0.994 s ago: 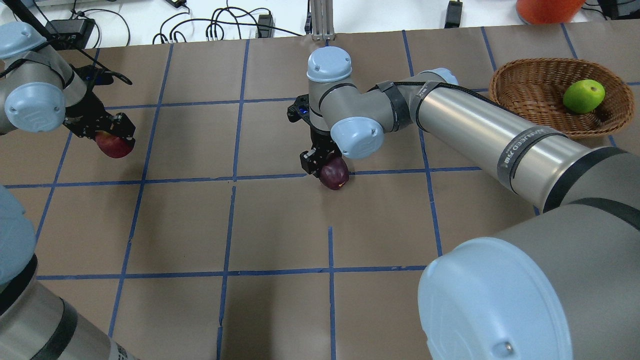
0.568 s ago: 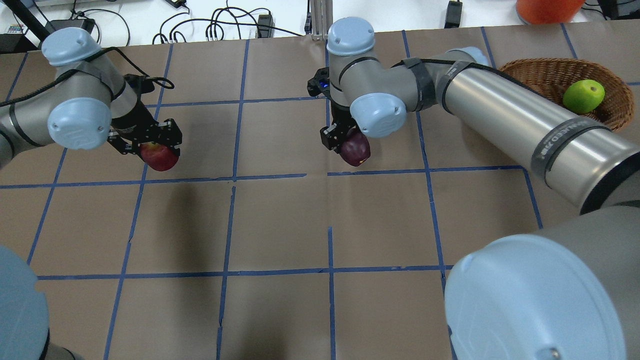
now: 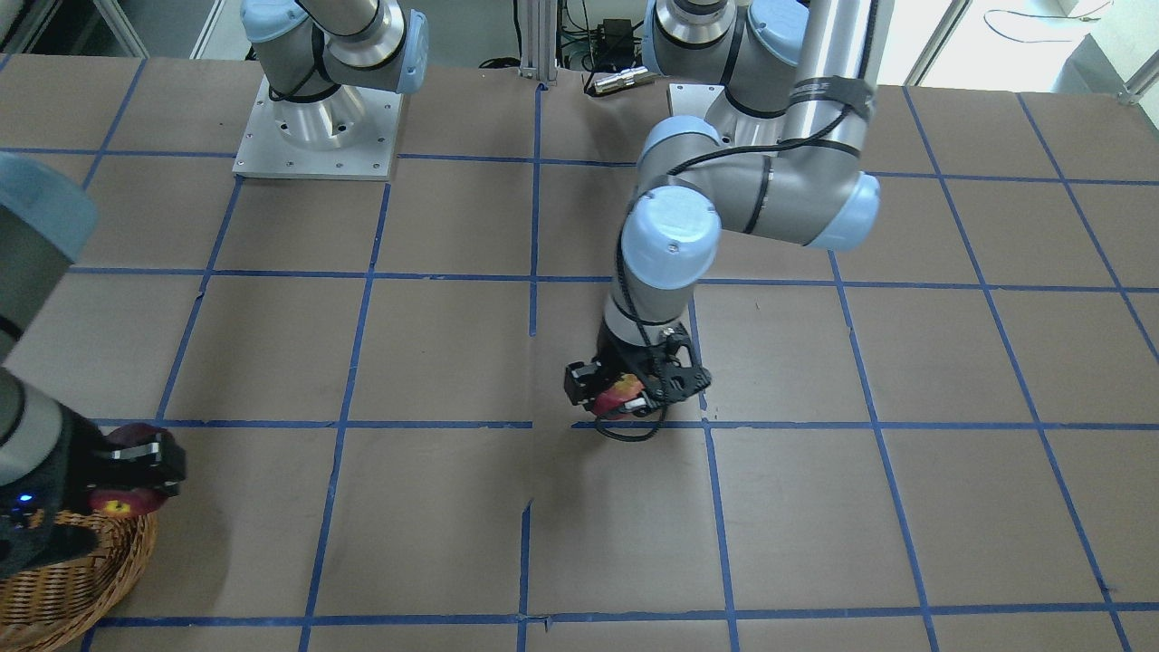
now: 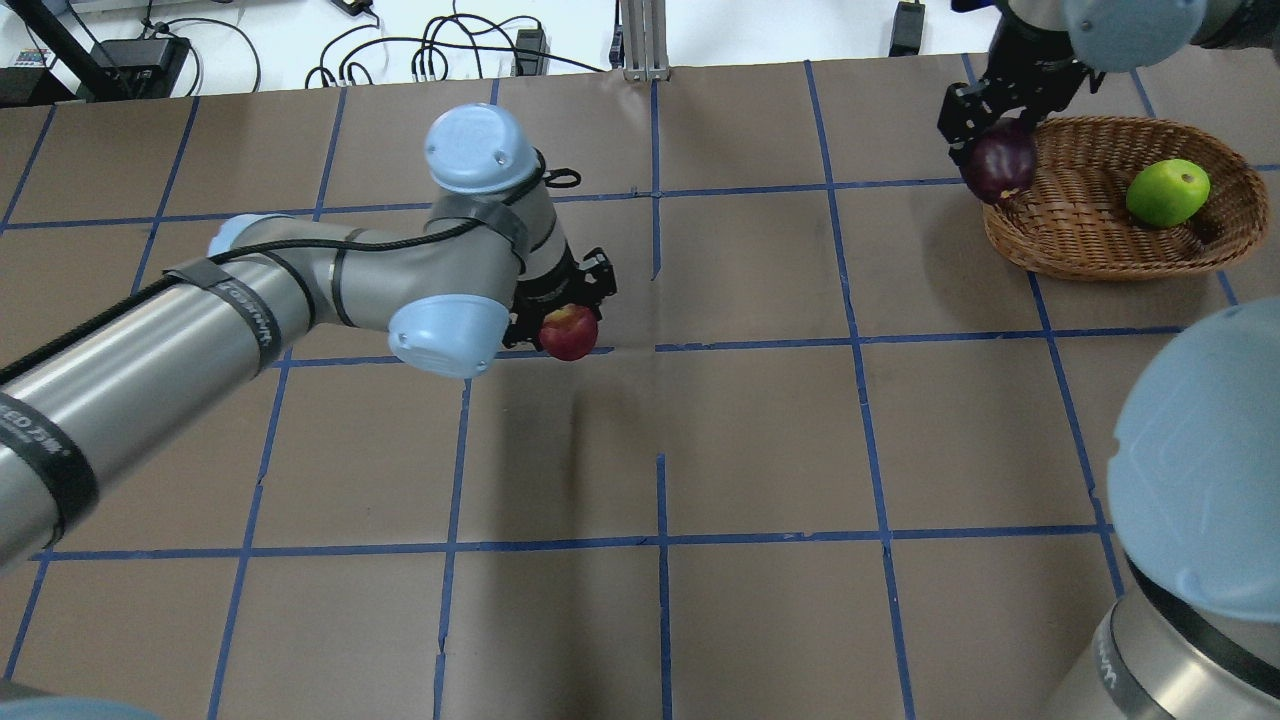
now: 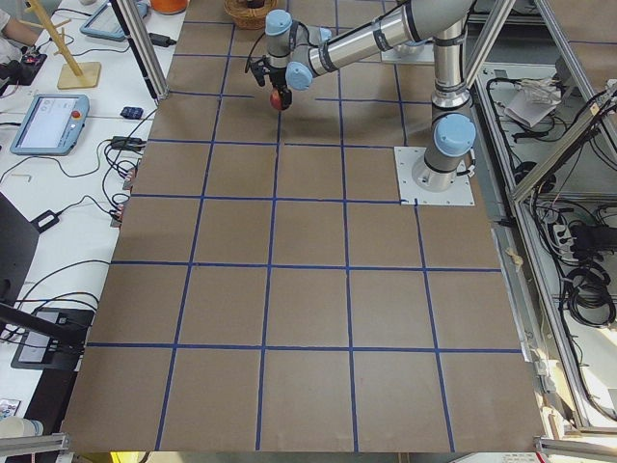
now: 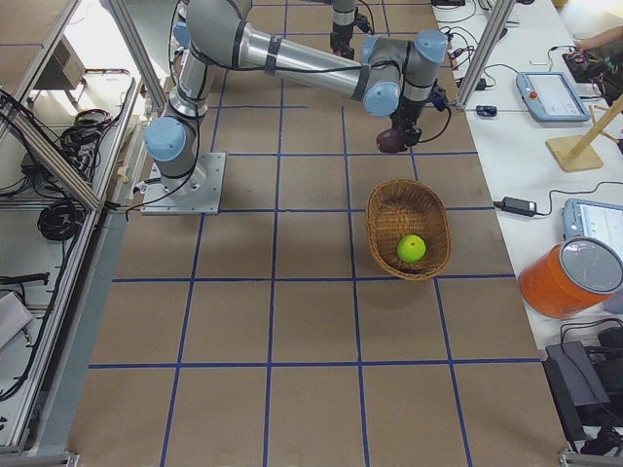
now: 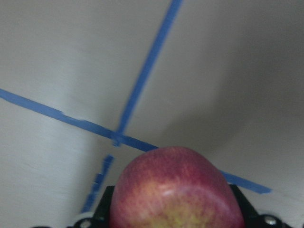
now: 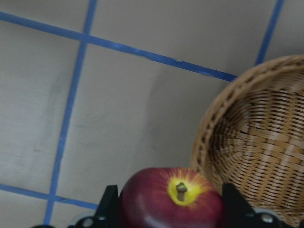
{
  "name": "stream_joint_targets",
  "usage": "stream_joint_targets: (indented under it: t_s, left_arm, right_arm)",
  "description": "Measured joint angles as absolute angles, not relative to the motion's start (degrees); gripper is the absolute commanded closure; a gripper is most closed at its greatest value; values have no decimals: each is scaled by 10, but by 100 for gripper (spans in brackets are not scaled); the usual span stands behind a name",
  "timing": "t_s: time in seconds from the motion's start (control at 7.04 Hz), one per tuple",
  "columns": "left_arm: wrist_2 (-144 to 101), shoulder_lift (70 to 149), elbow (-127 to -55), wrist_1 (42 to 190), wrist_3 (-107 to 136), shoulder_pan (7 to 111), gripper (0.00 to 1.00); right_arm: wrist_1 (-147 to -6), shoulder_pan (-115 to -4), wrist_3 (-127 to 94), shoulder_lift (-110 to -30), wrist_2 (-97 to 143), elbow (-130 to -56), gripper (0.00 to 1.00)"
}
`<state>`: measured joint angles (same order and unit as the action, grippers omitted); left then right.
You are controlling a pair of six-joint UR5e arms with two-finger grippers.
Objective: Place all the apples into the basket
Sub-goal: 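Carry purple apple into basket with right gripper while left carries red apple, then release red apple at center with left gripper while right releases purple apple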
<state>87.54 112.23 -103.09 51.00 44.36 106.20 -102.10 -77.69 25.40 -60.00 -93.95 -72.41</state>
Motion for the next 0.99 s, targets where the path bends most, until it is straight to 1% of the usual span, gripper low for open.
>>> stream_joint_targets:
  t_s: [0.14,0.28,0.43,0.57,0.71,0.85,0.99]
  left_arm:
    - [875,1144,-1034,472,505,1101,58]
    - [876,1165,-1034,438,533,1118,1]
    - [878,1179,-1031,412,541,1125,0]
    - [881,1183,-1026,395,537,1125,0]
    - [882,1178,-1017,399,527,1123,0]
    - [882,1164,-1003,429,512,1119,0]
    - [882,1139,-987,485,487,1110,0]
  right_arm:
    - [-1045,-747,257,-582,-963,-718,100]
    - [-1081,-727,268,-560,-980,-716,100]
    - [-1116,-711,292,-539,-987,-715,100]
    - [-1139,-700,316,-525,-989,-717,72]
    - [-1149,-693,332,-517,-990,-719,16]
    - [-1154,-690,340,-512,-990,-722,0]
    - [-1155,-683,343,-508,-987,-724,0]
